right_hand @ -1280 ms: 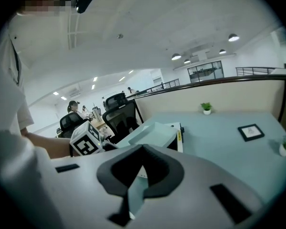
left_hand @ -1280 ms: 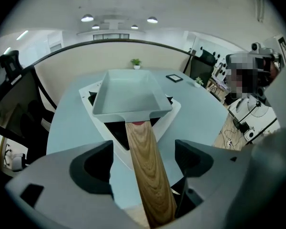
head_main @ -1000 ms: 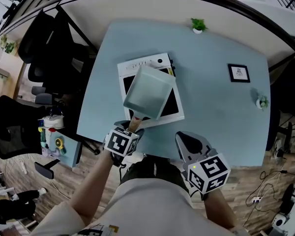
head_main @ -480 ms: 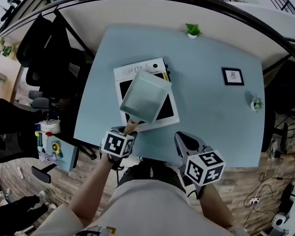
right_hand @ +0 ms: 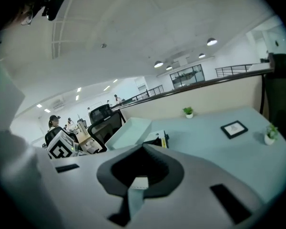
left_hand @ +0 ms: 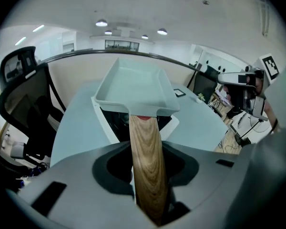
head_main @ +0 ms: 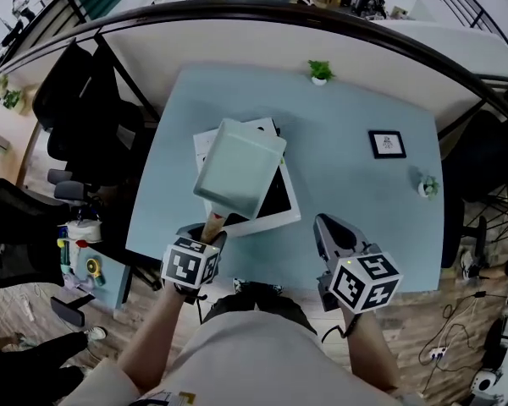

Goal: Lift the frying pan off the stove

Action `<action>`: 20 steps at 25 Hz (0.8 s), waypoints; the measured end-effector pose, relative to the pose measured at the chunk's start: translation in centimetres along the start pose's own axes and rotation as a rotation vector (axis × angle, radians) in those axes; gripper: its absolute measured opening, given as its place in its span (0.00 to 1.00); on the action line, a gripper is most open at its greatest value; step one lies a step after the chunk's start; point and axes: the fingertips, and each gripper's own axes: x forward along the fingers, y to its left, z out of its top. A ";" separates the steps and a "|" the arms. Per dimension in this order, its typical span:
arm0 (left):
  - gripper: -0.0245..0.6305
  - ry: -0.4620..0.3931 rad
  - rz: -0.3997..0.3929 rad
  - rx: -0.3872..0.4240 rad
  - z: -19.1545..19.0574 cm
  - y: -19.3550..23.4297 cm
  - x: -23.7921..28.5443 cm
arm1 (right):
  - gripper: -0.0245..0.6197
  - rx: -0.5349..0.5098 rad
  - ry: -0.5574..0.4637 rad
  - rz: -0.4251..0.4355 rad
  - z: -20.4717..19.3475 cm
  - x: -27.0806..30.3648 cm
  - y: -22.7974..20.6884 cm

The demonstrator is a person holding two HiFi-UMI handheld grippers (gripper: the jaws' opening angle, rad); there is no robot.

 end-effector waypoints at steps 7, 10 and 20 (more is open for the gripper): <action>0.26 -0.171 0.060 0.071 7.0 -0.6 -6.3 | 0.04 -0.088 -0.160 0.024 7.0 -2.5 2.2; 0.26 -0.259 0.081 0.101 9.7 -0.9 -9.3 | 0.04 -0.139 -0.236 0.028 9.9 -4.1 3.3; 0.26 -0.537 0.146 0.134 16.3 -1.8 -18.7 | 0.04 -0.297 -0.439 0.037 17.2 -9.5 7.1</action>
